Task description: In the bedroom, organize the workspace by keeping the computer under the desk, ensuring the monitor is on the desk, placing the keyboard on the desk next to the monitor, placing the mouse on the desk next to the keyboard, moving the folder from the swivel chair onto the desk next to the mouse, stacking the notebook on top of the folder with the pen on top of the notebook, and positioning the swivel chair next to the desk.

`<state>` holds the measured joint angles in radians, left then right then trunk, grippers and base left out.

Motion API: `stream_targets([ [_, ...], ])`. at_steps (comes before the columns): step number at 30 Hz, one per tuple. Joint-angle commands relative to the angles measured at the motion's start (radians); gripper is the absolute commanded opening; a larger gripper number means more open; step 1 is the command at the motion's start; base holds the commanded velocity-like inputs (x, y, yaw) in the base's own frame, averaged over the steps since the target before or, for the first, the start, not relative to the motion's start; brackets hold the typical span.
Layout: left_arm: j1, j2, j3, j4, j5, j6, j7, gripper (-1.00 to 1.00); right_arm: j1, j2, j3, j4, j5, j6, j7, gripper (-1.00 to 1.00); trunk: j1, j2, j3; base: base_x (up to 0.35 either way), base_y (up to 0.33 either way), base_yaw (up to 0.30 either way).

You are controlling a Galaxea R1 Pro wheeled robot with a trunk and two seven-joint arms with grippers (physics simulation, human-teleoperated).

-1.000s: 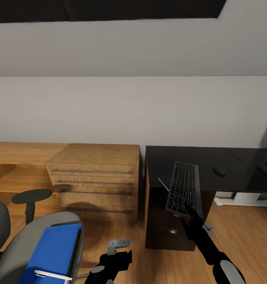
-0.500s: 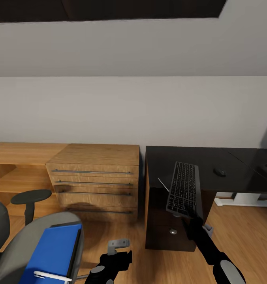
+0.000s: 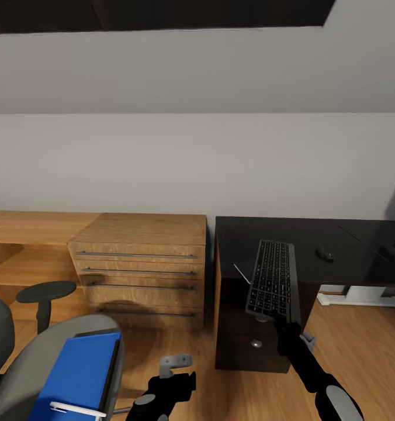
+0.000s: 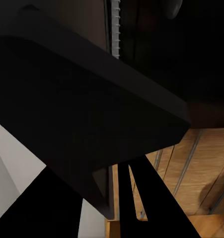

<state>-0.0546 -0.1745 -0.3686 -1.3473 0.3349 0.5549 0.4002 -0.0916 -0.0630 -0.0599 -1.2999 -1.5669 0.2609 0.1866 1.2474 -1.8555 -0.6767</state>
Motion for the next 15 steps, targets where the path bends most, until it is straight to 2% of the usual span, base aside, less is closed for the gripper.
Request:
stream_targets([
  [1,-0.001,0.0,-0.004,-0.001,0.01,0.002,0.009,1.0,0.0,0.0,-0.001,0.001,-0.009,0.006,0.001,-1.0,0.0,0.0,-0.001,0.0,0.0,0.0],
  [7,-0.001,0.0,-0.022,-0.001,0.009,0.002,0.011,1.0,0.0,0.0,-0.001,-0.001,-0.01,0.007,0.001,-1.0,-0.023,0.042,0.018,0.0,0.0,0.0],
  [15,-0.001,0.0,-0.023,-0.001,0.009,0.002,0.011,1.0,0.0,0.0,0.002,-0.029,-0.008,0.006,0.002,-1.0,-0.054,0.098,0.043,0.0,0.0,0.0],
])
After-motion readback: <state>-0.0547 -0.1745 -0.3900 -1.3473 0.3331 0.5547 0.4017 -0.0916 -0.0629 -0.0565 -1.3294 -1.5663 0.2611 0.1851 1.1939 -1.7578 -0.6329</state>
